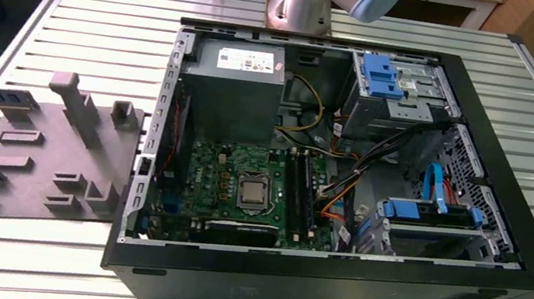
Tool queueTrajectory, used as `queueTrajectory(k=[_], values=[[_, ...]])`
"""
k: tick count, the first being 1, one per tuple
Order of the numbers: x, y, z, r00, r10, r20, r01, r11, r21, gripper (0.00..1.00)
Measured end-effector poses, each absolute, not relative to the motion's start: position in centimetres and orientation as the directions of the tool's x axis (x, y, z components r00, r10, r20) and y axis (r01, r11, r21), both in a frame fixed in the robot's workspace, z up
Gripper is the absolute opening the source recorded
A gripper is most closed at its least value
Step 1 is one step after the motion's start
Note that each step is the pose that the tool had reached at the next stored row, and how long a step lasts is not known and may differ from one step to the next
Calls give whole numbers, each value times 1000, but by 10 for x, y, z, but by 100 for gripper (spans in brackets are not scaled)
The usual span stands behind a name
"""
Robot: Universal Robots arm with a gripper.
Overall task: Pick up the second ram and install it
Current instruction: 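Pick up the second ram and move it above second insertion slot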
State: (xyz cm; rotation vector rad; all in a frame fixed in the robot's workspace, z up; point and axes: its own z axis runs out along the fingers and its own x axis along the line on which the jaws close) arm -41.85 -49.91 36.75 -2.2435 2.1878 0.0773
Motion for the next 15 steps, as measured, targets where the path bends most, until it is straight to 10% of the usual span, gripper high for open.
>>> queueTrajectory(k=[15], values=[[-419,-499,374,25,-999,-42,-999,-26,29,12]])
